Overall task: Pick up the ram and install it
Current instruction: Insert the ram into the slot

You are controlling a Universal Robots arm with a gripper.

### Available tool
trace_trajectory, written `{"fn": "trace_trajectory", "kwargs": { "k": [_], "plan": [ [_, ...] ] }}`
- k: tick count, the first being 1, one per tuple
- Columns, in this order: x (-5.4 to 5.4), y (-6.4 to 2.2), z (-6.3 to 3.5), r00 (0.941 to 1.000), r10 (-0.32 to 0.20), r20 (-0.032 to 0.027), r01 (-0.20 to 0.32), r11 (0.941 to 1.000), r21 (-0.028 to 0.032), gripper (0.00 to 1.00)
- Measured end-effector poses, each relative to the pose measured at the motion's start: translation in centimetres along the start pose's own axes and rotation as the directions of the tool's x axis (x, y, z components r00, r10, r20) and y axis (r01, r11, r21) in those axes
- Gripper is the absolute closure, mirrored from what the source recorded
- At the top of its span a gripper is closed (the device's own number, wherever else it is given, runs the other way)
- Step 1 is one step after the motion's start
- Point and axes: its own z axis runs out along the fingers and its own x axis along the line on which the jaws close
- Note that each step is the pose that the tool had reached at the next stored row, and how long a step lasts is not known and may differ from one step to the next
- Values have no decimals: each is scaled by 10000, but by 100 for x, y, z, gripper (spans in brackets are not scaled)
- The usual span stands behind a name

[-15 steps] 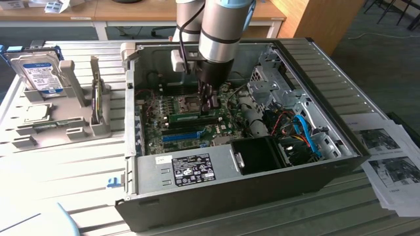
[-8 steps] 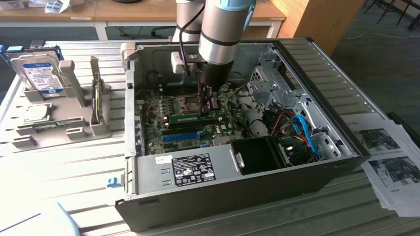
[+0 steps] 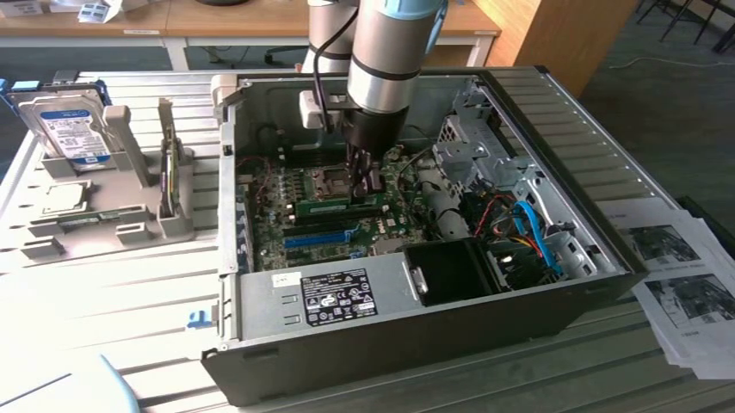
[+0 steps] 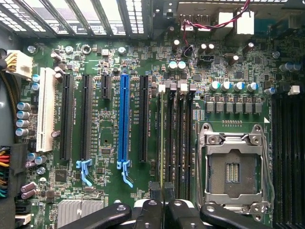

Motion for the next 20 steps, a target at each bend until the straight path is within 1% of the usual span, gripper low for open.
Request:
{"fn": "trace_trajectory", "kwargs": {
  "k": [3, 20],
  "plan": [
    [0, 0, 1, 10000, 75, 5, -75, 10000, 0, 89],
    [0, 0, 2, 9999, 133, 12, -133, 9999, 0, 89]
  ]
}}
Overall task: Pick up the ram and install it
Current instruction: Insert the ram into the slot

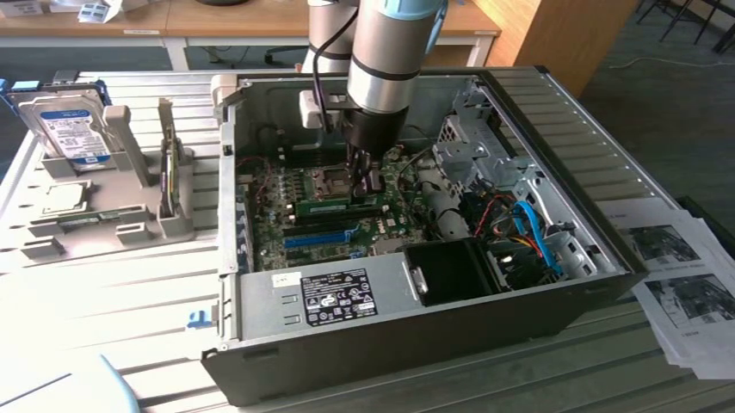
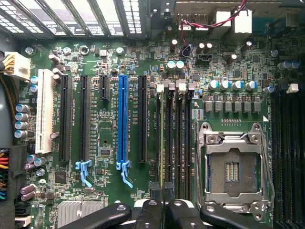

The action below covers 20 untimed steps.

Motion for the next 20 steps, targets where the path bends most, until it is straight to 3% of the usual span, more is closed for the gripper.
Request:
{"fn": "trace_trajectory", "kwargs": {
  "k": [20],
  "plan": [
    [0, 4, 18, 10000, -1, 14, 1, 10000, 10, 89]
  ]
}}
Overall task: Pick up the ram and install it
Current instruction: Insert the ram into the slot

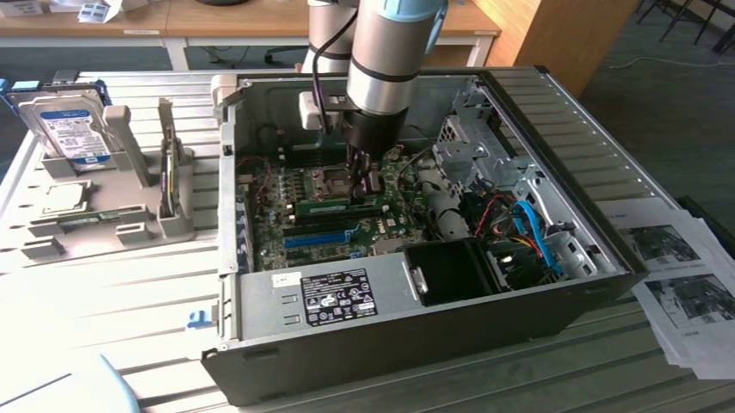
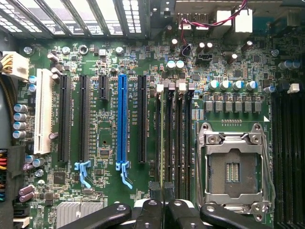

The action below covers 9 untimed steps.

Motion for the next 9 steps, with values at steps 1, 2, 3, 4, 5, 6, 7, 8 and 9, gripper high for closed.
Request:
{"fn": "trace_trajectory", "kwargs": {
  "k": [1, 2, 3, 4, 5, 6, 7, 8, 9],
  "plan": [
    [0, 0, 2, 10000, 1, 0, -1, 10000, 0, 89],
    [0, 1, 3, 10000, 1, -1, -1, 10000, 1, 89],
    [0, 2, 4, 10000, 1, -2, -1, 10000, 3, 89],
    [0, 2, 5, 10000, 1, -1, -1, 10000, 5, 89],
    [0, 2, 6, 10000, 0, 0, 0, 10000, 6, 89],
    [0, 2, 5, 10000, 0, -1, 0, 10000, 6, 89],
    [-1, 3, 6, 10000, 0, 1, 0, 10000, 6, 89],
    [-3, 3, 7, 10000, 1, 3, -1, 10000, 7, 89],
    [-4, 3, 7, 10000, 1, 3, -1, 10000, 8, 89]
  ]
}}
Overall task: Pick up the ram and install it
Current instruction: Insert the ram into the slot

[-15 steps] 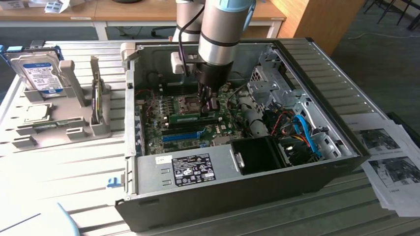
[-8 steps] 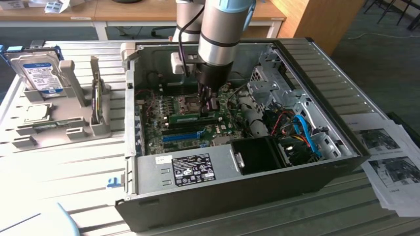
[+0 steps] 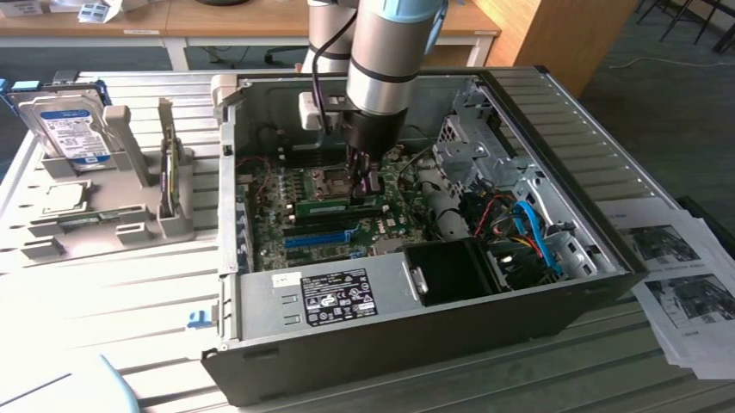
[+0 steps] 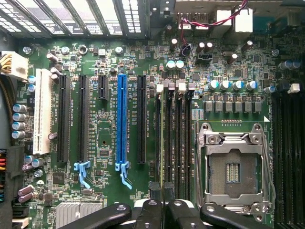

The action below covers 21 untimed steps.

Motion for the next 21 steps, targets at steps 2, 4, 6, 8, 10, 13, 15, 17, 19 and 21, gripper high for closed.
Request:
{"fn": "trace_trajectory", "kwargs": {
  "k": [2, 4, 6, 8, 10, 13, 15, 17, 19, 21],
  "plan": [
    [-1, 0, -1, 10000, 0, -2, 0, 10000, -1, 89],
    [-1, 1, -1, 10000, -1, -2, 1, 10000, 1, 89],
    [-1, 1, 0, 10000, 0, -2, 0, 10000, 4, 89],
    [-1, 2, 1, 10000, 0, 0, 0, 10000, 14, 89],
    [-1, 3, 2, 10000, 0, 4, 0, 10000, 23, 89],
    [0, 3, 2, 10000, -1, 3, 1, 10000, 23, 89],
    [0, 3, 2, 10000, -1, 5, 1, 10000, 24, 89],
    [1, 4, 2, 10000, -2, 31, 2, 10000, 29, 89],
    [1, 5, 2, 10000, -1, 52, 1, 10000, 34, 89],
    [1, 4, 3, 10000, -4, 58, 3, 10000, 35, 89]
  ]
}}
